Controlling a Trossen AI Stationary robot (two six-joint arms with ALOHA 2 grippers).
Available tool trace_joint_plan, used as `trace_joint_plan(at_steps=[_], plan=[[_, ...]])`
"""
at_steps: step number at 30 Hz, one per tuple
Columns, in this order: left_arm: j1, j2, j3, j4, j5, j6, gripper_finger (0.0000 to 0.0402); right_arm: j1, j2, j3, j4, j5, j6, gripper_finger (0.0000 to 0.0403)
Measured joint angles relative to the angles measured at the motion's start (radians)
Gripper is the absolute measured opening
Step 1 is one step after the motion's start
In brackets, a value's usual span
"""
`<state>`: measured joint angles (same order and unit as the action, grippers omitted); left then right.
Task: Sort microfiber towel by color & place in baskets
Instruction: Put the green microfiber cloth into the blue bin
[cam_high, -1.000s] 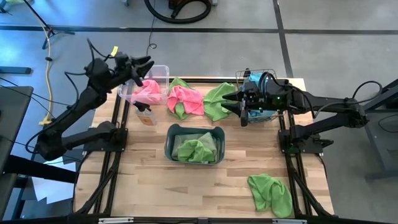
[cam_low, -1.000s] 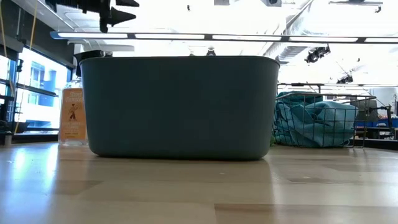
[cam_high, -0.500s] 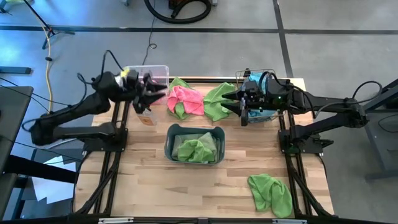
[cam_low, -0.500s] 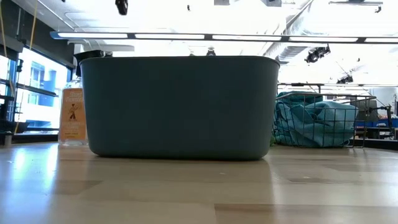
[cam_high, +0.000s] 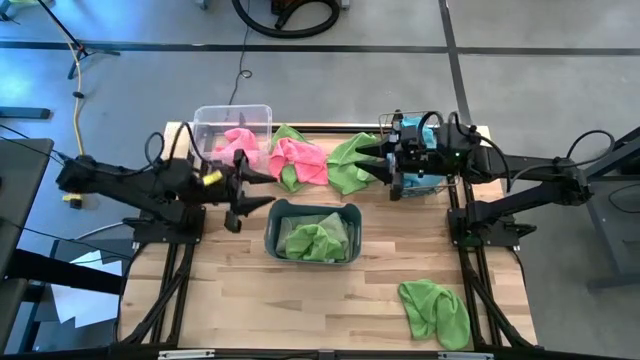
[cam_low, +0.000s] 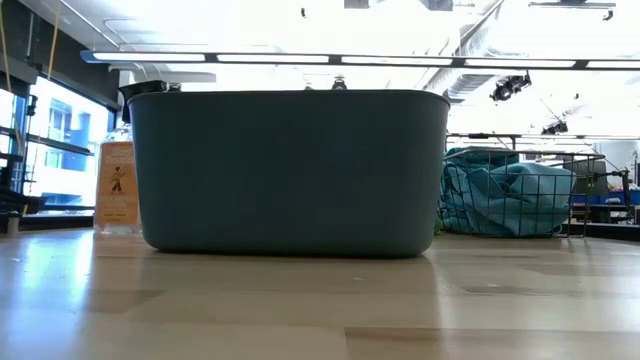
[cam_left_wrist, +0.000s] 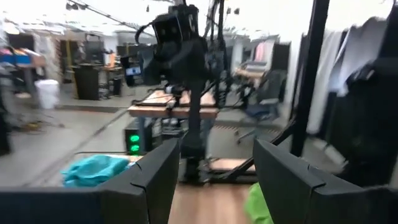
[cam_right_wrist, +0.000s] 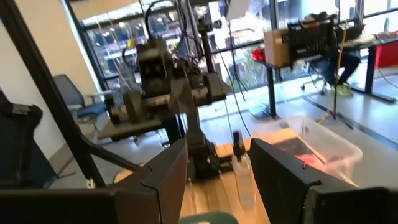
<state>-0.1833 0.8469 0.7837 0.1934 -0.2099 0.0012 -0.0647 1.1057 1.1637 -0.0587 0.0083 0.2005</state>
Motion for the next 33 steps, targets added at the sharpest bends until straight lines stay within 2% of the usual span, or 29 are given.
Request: trace_joint_plan(at_steps=[4, 13, 19, 26, 30, 33], plan=[[-0.053, 0.031, 0.0, -0.003, -0.095, 0.092, 0.0193, 0.0, 0.0, 0.0, 0.022, -0.002, 0.0, 0.0174], [-0.058, 0.036, 0.0, 0.051, -0.112, 0.048, 0.0193, 0.0, 0.0, 0.0, 0.019, -0.001, -0.072, 0.0174], [-0.057, 0.022, 0.0, 0.076, -0.207, 0.074, 0.0193, 0.0, 0.0, 0.0, 0.024, -0.001, -0.069, 0.0174], [-0.058, 0.023, 0.0, 0.097, -0.22, 0.08, 0.0193, -0.004, 0.0, 0.0, 0.026, -0.001, -0.05, 0.0174], [-0.057, 0.023, 0.0, 0.097, -0.222, 0.081, 0.0193, -0.006, 0.0, 0.0, 0.042, -0.011, 0.033, 0.0174], [-0.057, 0.023, 0.0, 0.096, -0.222, 0.081, 0.0193, 0.026, 0.0, 0.0, 0.056, -0.078, 0.108, 0.0174]])
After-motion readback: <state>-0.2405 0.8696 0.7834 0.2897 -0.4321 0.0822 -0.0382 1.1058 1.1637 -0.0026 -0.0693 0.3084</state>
